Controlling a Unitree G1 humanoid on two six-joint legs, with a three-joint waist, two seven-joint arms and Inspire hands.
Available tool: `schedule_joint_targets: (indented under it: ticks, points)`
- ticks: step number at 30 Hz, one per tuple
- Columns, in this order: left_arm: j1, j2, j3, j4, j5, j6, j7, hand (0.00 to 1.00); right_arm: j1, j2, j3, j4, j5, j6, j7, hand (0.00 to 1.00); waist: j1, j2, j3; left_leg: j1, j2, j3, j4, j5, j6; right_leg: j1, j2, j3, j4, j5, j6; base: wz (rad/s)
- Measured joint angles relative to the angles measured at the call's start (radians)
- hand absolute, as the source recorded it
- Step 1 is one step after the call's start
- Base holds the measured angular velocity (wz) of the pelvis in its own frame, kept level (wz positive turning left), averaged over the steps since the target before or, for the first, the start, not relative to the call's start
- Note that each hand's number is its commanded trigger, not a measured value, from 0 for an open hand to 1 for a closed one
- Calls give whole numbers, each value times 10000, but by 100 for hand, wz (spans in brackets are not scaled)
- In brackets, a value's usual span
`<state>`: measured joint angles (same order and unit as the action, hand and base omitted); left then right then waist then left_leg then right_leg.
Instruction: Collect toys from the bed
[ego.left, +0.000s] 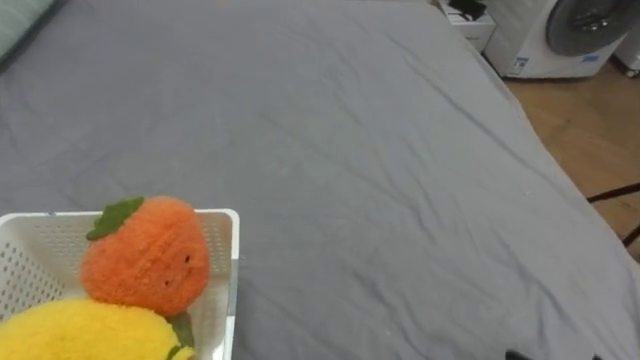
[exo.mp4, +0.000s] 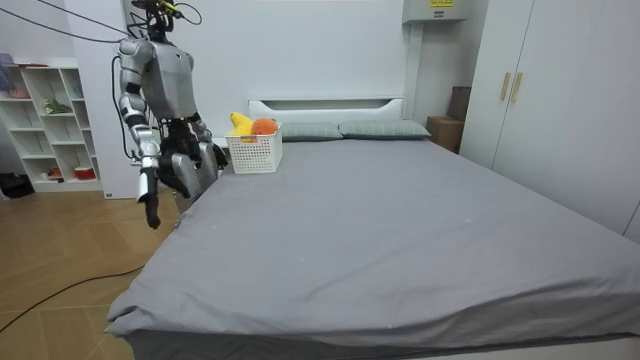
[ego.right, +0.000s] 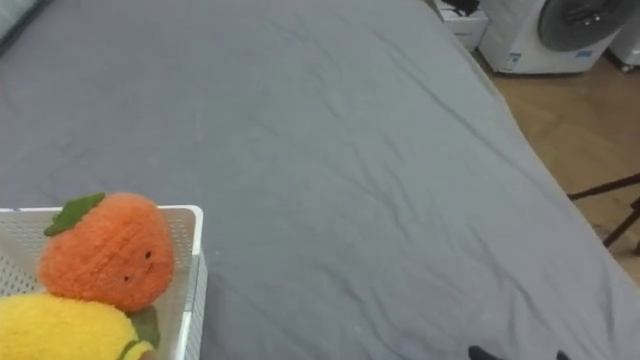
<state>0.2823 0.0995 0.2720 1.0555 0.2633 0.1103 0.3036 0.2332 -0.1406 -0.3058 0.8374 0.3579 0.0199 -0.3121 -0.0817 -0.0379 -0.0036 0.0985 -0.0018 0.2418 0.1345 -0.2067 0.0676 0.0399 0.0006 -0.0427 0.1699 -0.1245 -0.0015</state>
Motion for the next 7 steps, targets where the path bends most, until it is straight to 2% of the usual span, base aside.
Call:
schedule_joint_targets:
  ticks: [2,3,4,5,7]
  points:
    - [14,0,-12,-7,14,-3,-1,0,205,3,8,579,70,-17,-16,0,12,9,15,6,1,-11,7,-2,-2,23,-8,-36,-5,-6,-2,3]
    - [61,4,-5,-8,26,-10,-2,0,237,0,-6,1010,85,-64,-19,0,11,-59,53,2,1,-13,13,-6,-7,23,-11,-39,-5,-13,-7,0]
    - [111,10,3,-14,91,-17,-10,0,247,0,-37,1418,78,-64,-9,0,8,8,51,-2,-1,-15,20,-10,-13,29,-26,-76,-2,-29,-17,0]
    - [131,15,3,-16,126,-17,-14,0,243,-2,-61,1664,51,-78,14,0,-31,-45,42,-2,-8,-37,22,-15,-18,37,-35,-99,-4,-45,-19,13]
    - [223,95,18,11,140,-17,-102,0,233,-13,-320,2858,-102,-57,334,0,-180,-152,21,51,-89,-376,33,-17,-20,176,-78,-186,-23,-193,12,32]
